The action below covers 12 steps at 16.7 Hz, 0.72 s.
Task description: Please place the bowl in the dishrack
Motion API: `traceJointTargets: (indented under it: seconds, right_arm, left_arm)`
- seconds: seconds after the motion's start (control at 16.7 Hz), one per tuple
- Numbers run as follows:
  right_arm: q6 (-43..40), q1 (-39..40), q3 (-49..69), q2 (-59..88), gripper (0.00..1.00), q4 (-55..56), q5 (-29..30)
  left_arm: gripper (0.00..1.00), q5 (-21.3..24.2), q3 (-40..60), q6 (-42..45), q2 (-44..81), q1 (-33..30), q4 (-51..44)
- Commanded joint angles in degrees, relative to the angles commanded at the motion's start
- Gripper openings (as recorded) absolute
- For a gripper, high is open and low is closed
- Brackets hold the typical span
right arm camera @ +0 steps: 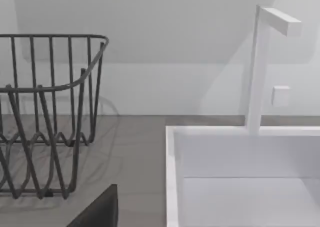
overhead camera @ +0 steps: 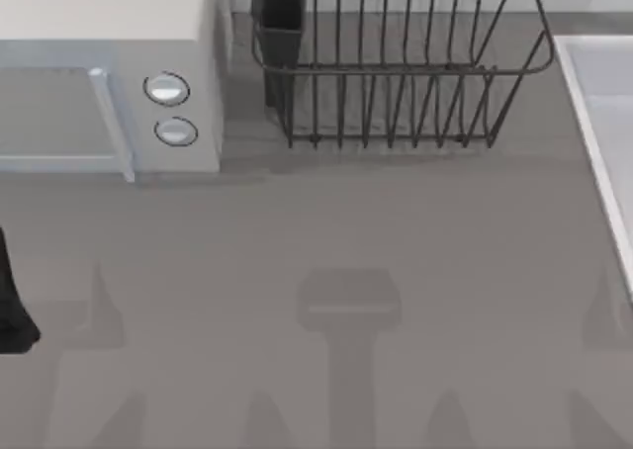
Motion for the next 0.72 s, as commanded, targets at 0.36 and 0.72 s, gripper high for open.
traceJointTargets:
  seconds: [0.36, 0.72]
  right_arm:
    - [-3.4, -3.3, 6.1, 6.2, 1.00, -5.5, 0.1]
    - [-14.3, -14.3, 27.1, 32.8, 1.00, -25.4, 0.0]
  left_arm:
    - [1.00, 0.0, 0.0, 0.0, 0.0, 0.0, 0.0]
    - [1.00, 0.0, 0.0, 0.0, 0.0, 0.0, 0.0]
